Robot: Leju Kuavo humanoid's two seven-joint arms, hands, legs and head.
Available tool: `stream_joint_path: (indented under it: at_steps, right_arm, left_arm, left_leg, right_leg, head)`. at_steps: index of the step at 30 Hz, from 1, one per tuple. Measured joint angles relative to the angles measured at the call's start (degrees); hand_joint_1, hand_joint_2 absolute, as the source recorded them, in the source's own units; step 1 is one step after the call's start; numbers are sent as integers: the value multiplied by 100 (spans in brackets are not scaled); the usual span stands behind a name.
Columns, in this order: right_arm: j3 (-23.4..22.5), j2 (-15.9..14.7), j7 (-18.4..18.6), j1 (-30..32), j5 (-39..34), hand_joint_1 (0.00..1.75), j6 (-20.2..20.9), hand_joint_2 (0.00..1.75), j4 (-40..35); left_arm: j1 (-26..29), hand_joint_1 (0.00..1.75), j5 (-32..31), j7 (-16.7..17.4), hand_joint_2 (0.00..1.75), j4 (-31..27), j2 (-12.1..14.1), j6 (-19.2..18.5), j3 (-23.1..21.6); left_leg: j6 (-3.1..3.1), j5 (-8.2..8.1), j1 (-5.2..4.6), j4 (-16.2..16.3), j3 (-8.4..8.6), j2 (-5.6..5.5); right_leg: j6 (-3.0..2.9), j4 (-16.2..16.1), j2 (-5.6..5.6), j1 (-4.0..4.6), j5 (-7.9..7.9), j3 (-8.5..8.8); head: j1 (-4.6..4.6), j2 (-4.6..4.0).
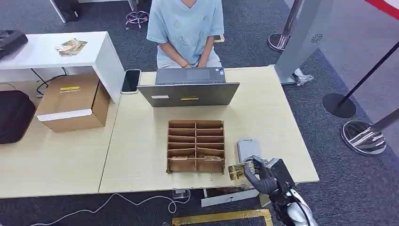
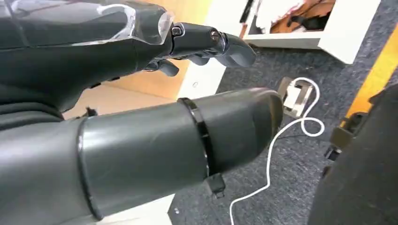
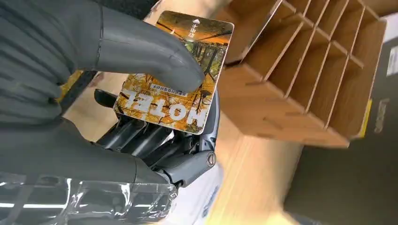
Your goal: Pass the card to the sensor for recognition and then transmit it.
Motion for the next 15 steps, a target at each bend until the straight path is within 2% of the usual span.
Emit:
stream_joint_path:
  at_steps: [6, 15]
  right_arm:
    - [240, 131, -48, -356, 81, 175, -129, 175, 404]
    - [244, 188, -195, -626, 251, 175, -627, 175, 710]
  left_arm:
    - [0, 0, -66, -111, 0, 0, -2, 0, -4]
    - [-3, 0, -61, -127, 0, 0, -7, 0, -20]
  left_leg:
    - [0, 0, -1, 2, 1, -2]
    - [0, 0, -1, 2, 1, -1]
  right_leg:
    - [-1, 0, -2, -1, 1, 0]
    - [-1, 0, -1, -1, 1, 0]
  head:
    - [0, 0]
    - [0, 0]
